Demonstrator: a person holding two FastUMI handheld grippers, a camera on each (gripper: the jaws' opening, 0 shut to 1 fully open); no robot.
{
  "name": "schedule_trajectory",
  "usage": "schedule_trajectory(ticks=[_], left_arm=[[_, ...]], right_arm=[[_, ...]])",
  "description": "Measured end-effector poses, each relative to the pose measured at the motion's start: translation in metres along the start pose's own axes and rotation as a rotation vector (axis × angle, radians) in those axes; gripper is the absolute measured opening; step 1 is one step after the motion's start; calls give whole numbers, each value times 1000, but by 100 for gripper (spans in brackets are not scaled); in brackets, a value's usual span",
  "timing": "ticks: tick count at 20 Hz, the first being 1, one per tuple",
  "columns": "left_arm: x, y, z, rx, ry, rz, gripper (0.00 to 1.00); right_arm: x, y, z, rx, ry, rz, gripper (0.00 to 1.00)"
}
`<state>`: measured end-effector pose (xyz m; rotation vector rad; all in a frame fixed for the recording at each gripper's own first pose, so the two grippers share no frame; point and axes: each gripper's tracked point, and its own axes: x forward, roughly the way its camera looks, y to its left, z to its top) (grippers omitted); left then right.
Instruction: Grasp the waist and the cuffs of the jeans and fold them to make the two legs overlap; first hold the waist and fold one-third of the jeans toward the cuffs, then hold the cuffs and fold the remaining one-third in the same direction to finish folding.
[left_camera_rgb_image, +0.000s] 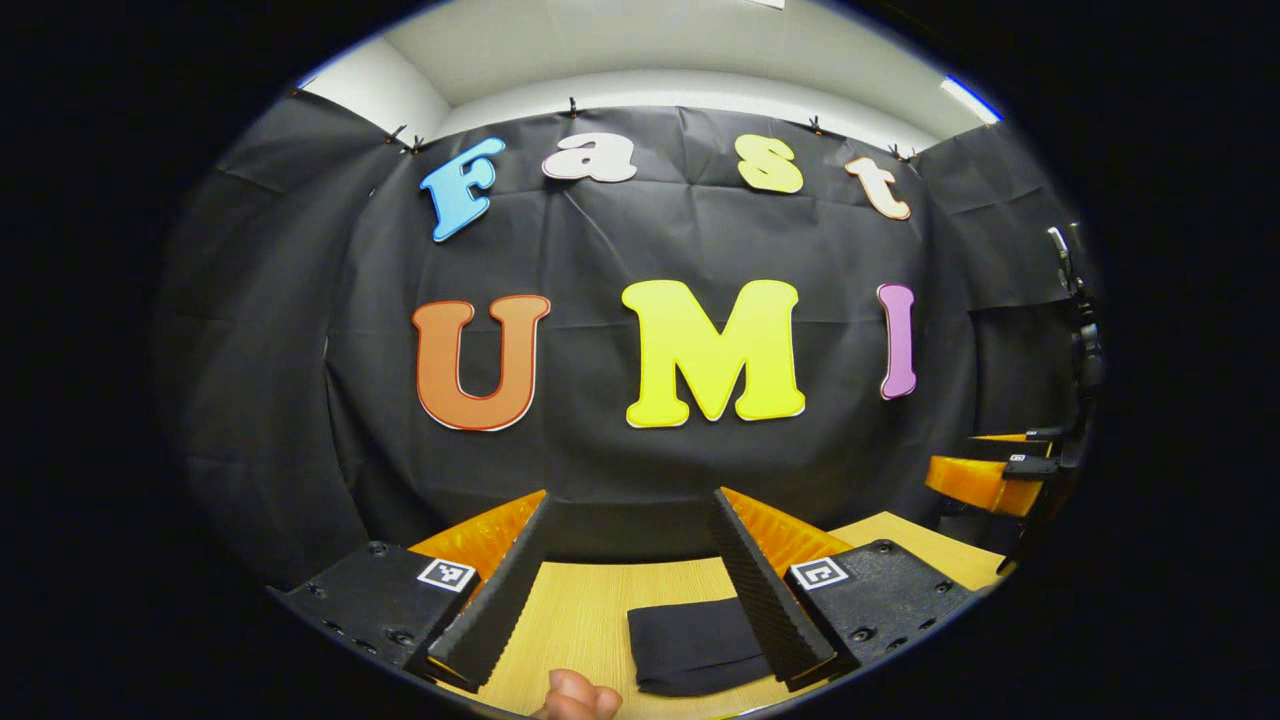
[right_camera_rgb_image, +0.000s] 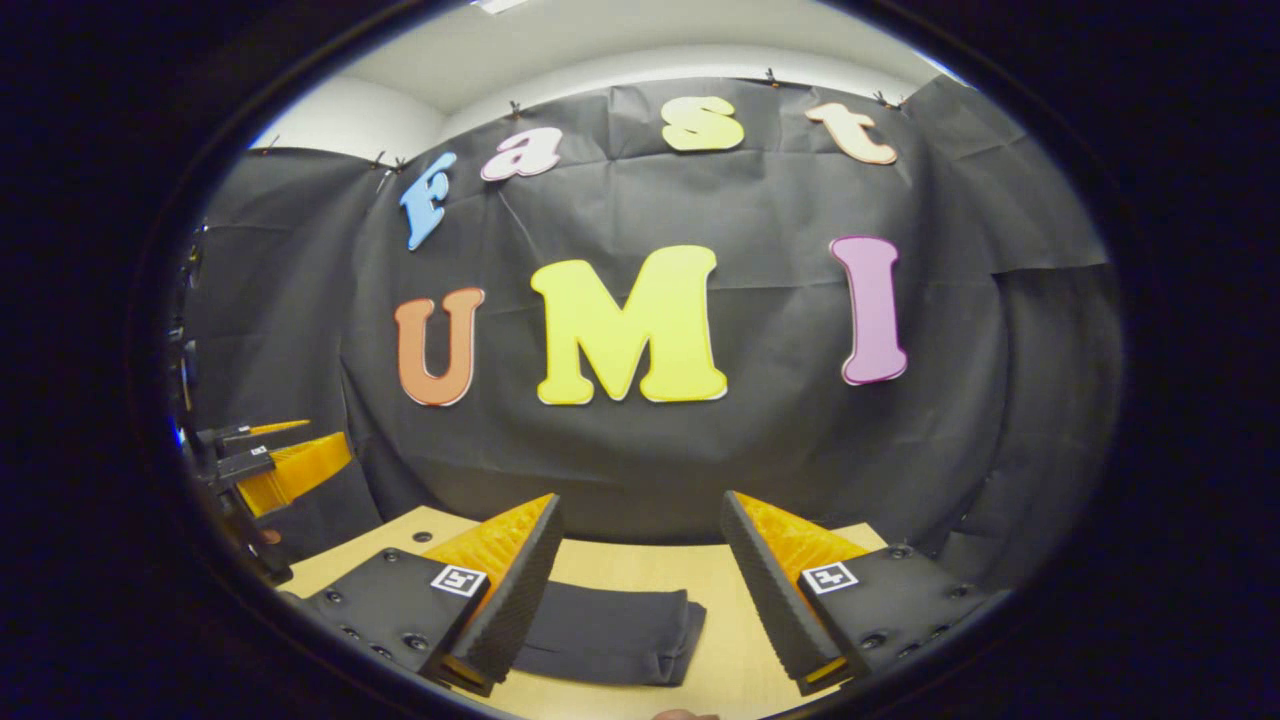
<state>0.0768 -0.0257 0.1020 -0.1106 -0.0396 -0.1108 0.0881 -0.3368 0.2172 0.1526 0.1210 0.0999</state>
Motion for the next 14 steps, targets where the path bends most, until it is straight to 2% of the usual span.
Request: schedule_trajectory(ticks=[6,14], left_arm=[[-13,3,13,-10,-33,3,98],[-11,-2,16,-12,-46,-2,98]], right_arm=[[6,26,1,-10,-8,54,95],[10,23,4,-11,-16,48,95]])
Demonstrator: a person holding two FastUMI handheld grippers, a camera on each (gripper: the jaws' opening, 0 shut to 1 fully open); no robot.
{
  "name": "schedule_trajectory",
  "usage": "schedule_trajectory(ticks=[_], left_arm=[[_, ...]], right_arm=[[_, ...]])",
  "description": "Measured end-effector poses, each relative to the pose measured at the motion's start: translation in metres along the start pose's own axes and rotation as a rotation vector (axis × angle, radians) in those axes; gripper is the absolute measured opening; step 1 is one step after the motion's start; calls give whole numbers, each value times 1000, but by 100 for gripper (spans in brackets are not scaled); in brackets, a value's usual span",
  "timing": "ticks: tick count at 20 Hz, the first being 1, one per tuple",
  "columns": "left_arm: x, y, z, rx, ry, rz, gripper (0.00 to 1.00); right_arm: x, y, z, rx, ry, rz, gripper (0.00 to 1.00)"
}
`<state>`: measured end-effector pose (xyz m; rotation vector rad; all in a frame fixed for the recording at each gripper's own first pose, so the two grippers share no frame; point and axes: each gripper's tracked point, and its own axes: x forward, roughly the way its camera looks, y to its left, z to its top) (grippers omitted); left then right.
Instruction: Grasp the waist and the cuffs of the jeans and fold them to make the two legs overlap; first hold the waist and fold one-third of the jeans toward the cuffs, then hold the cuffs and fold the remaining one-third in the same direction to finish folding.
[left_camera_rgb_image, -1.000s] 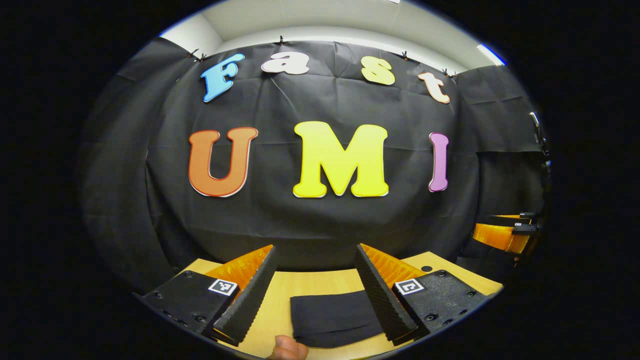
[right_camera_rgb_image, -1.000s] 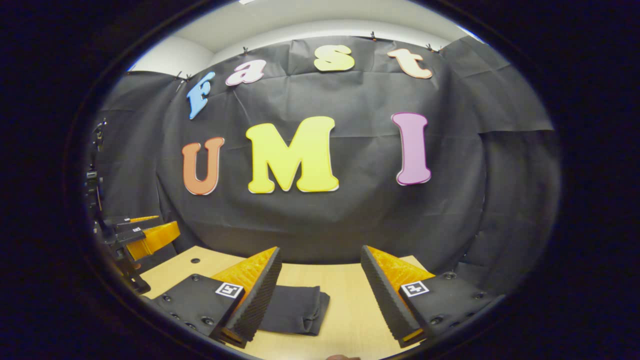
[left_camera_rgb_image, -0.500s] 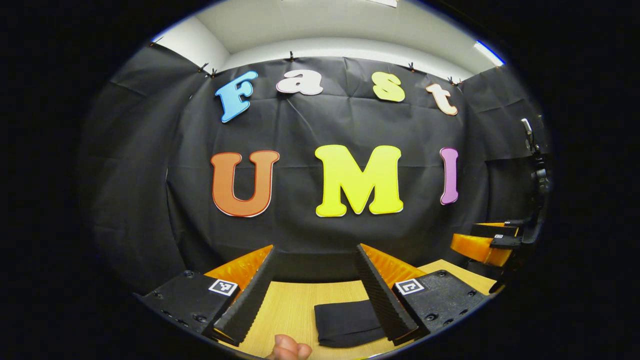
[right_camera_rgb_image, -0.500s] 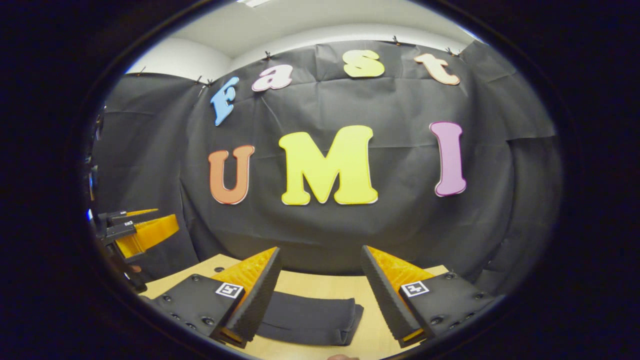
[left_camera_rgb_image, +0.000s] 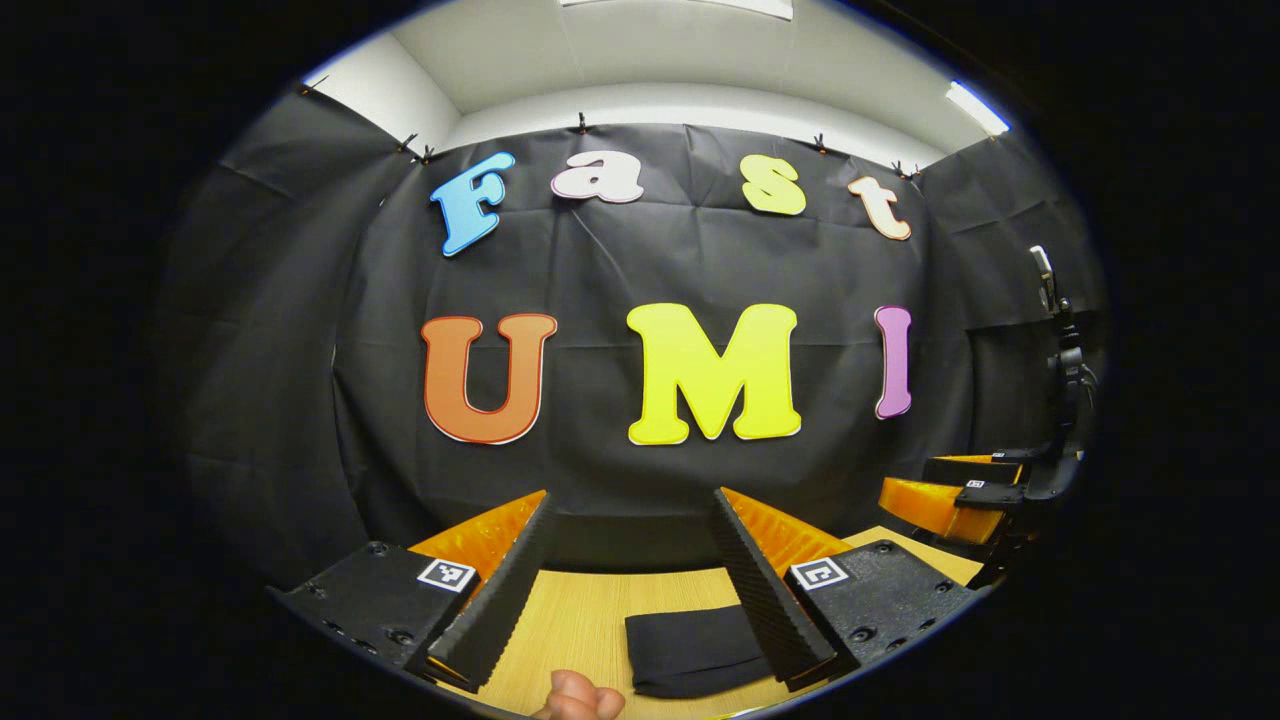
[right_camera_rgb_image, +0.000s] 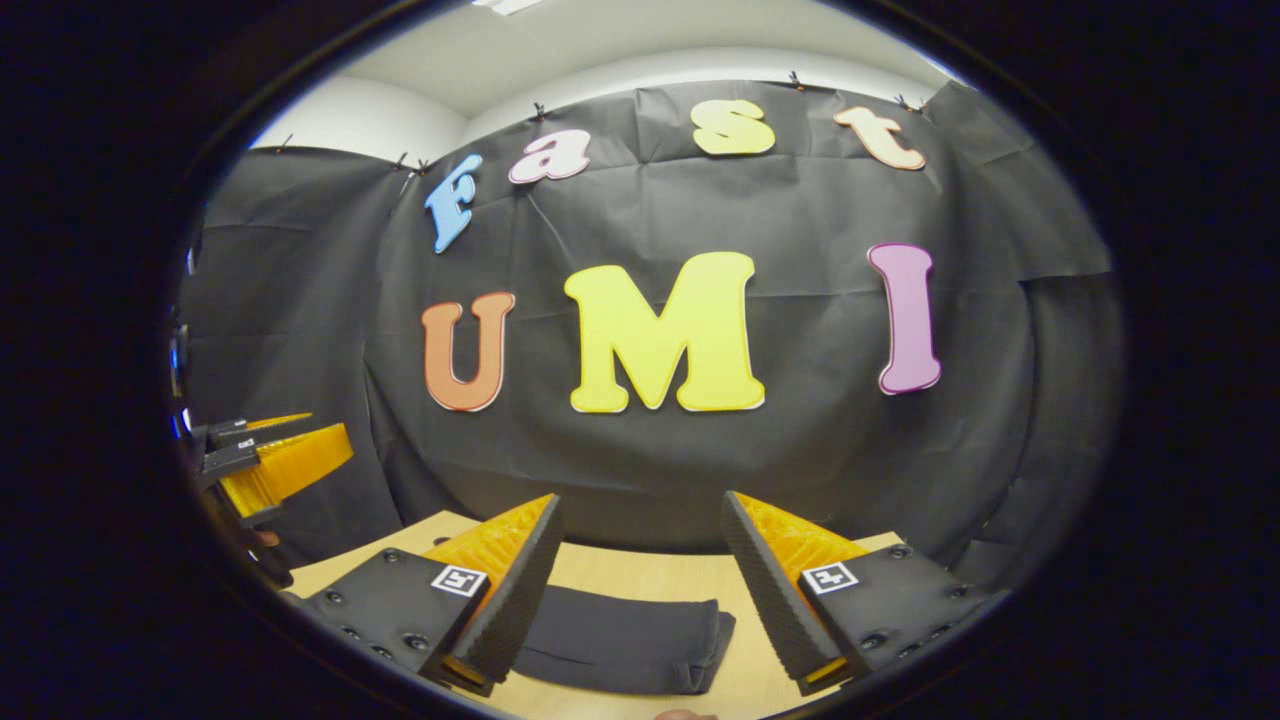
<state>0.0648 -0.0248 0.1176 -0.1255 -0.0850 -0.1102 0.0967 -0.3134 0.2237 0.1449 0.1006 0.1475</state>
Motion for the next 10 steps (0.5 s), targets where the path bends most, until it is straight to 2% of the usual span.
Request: schedule_trajectory(ticks=[2,3,5,6,10], left_arm=[[0,0,-1,-4,1,3,98],[2,0,0,-7,0,6,98],[3,1,1,-9,-3,9,98],[3,1,2,-8,-4,11,98],[5,-3,0,-4,-6,10,98]], right_arm=[[1,-2,0,-2,-1,-2,98],[0,-3,1,-3,0,-4,95],[2,-4,0,0,-1,-4,98],[2,-5,1,0,-3,-5,95],[3,-7,0,0,-2,-6,95]])
